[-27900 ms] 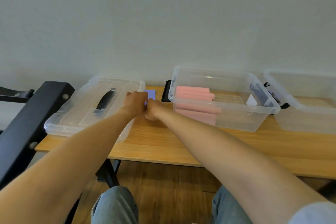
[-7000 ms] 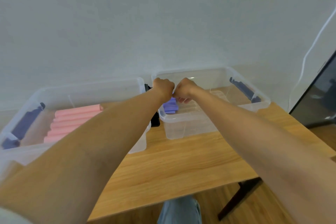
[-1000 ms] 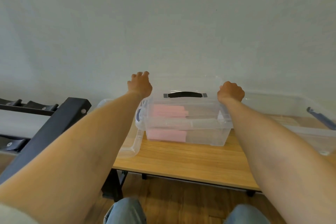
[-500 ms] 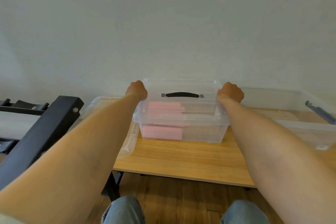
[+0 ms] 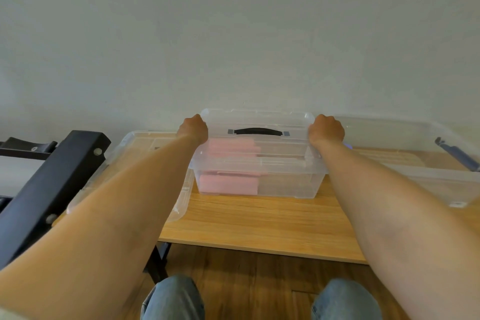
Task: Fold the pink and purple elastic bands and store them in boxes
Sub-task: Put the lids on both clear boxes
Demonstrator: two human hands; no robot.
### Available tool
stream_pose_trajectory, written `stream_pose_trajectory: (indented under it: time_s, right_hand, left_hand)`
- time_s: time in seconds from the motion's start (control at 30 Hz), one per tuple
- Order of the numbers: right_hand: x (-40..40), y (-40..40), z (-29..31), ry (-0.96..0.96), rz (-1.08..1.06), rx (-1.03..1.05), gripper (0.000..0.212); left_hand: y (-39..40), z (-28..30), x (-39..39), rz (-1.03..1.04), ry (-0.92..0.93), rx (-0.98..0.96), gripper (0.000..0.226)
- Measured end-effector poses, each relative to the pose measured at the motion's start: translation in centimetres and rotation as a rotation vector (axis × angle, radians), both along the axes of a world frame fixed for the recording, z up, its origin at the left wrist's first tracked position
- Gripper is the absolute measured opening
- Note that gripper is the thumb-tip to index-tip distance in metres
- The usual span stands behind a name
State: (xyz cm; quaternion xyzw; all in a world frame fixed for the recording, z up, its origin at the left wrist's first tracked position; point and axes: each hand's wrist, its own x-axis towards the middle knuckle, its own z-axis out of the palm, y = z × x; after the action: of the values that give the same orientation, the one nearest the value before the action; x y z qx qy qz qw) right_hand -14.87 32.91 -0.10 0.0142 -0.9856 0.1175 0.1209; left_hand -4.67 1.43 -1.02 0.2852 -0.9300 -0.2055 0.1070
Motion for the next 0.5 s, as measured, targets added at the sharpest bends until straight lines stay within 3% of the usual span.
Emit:
stream_pose_trajectory:
  time_s: [0.27, 0.5]
  right_hand:
    - [0.6, -1.2, 0.0, -0.003, 0.013, -0.003, 0.027]
    - [1.2, -2.0, 0.2, 0.010, 0.022, 0.014, 0.028]
  left_hand:
    - [-1.6, 0.1, 0.9, -0.002, 0.053, 0.108, 0.039]
    - [-2.6, 0.1, 1.8, -0.001, -0.011, 0.051, 0.042]
